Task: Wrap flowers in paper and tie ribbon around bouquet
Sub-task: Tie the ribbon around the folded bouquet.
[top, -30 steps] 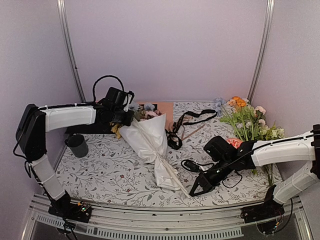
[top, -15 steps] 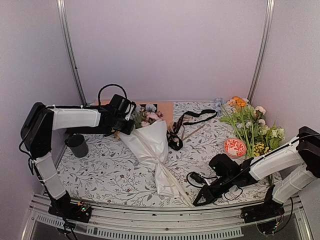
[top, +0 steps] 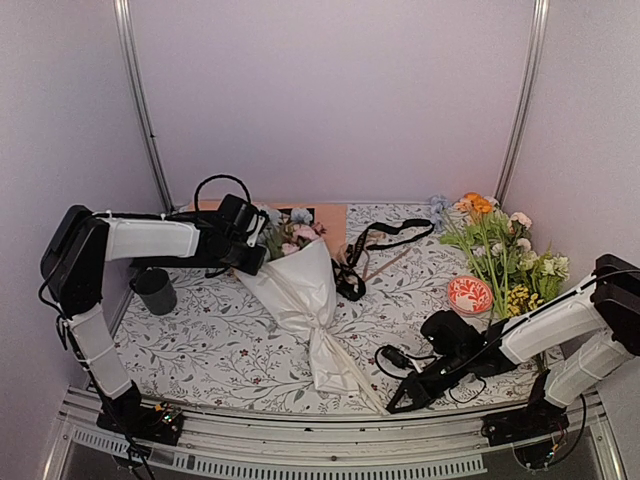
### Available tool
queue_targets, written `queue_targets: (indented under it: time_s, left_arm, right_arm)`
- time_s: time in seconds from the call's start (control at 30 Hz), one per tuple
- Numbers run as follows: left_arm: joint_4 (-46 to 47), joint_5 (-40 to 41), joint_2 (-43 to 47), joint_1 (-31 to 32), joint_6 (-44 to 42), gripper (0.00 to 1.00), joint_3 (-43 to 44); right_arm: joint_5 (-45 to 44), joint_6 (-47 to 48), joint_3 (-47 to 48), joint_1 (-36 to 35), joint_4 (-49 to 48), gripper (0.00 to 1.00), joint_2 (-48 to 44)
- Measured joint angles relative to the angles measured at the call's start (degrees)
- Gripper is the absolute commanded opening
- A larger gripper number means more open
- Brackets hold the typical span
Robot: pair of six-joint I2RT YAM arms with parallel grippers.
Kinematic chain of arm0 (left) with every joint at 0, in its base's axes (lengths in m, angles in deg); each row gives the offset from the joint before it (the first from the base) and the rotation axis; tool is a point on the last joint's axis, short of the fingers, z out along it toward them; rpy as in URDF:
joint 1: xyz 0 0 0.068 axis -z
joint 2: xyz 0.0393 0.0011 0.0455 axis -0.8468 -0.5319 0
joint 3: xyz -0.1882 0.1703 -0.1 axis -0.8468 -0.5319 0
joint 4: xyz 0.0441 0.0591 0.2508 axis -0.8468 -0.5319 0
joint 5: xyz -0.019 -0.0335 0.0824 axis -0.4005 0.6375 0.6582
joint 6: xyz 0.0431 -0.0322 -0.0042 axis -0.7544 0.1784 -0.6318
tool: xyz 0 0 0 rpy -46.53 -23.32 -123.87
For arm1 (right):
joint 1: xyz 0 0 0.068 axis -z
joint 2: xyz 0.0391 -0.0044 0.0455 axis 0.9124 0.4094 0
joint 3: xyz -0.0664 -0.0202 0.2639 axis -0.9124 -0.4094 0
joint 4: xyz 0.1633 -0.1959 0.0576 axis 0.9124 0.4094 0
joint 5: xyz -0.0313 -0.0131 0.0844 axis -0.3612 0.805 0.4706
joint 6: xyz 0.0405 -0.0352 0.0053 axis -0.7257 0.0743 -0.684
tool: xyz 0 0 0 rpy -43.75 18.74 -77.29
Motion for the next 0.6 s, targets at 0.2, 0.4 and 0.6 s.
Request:
queue_targets:
  time_s: [0.2,0.4,0.6]
  left_arm:
    - [1.66,-0.87,2.84,-0.09,0.02,0.00,-3.74]
    - [5.25,0.63,12.28,1.42,-0.83,0.00,-9.38]
    - [7.34,-0.31,21.84,4.00,1.33,0.00,-14.62]
  right_arm:
    - [0.09,1.81,3.93,0.02,6.91,0.01,0.00]
    - [1.16,8.15,20.17,5.31,21.46,0.00,-0.17]
    - [-2.75,13.94,36.44,16.63,23.54,0.00,1.49]
